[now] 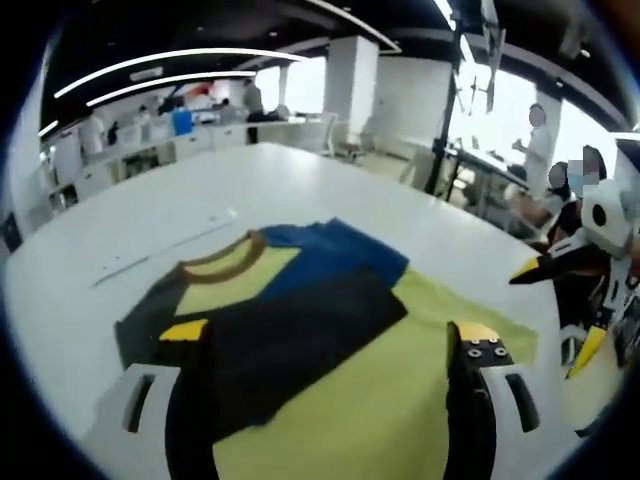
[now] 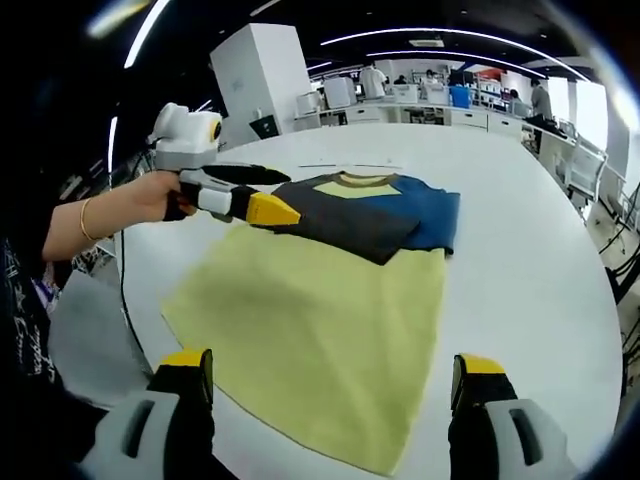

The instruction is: Fold the garment on the visible template until the final outline fits inside the template.

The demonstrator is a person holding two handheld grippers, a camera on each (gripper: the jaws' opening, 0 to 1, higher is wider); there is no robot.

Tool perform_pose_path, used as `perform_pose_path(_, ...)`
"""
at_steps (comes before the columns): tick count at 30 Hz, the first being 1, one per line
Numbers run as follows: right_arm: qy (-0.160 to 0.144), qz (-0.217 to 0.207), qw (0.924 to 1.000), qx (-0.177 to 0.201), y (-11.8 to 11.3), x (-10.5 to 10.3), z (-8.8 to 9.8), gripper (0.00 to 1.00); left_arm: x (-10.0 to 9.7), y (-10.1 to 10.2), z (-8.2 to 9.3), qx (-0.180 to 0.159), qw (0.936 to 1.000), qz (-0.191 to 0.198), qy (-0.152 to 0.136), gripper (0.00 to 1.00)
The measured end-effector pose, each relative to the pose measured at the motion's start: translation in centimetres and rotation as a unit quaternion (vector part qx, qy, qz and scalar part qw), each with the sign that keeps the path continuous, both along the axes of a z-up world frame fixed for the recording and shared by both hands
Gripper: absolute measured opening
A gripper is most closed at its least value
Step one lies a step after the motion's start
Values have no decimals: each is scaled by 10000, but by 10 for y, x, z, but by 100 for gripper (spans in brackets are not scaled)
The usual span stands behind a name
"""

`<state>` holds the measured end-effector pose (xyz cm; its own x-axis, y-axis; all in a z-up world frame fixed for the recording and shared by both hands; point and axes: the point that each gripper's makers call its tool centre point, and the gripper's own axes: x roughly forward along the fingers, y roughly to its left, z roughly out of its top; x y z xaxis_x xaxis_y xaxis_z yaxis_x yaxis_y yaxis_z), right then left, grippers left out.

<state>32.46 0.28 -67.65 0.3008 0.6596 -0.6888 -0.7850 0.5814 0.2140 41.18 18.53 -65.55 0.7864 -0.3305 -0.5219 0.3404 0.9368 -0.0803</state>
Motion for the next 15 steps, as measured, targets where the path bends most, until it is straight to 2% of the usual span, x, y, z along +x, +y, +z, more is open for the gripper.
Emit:
perform_pose_path(5,1,40,10000,-16,4,-1,0,99,-18,10,4,104,9999,-9,-3,99)
perform_pose_path(15,58,93,9999,-91,3,-9,-4,99,-53,32,2,161,9996,109,191,99)
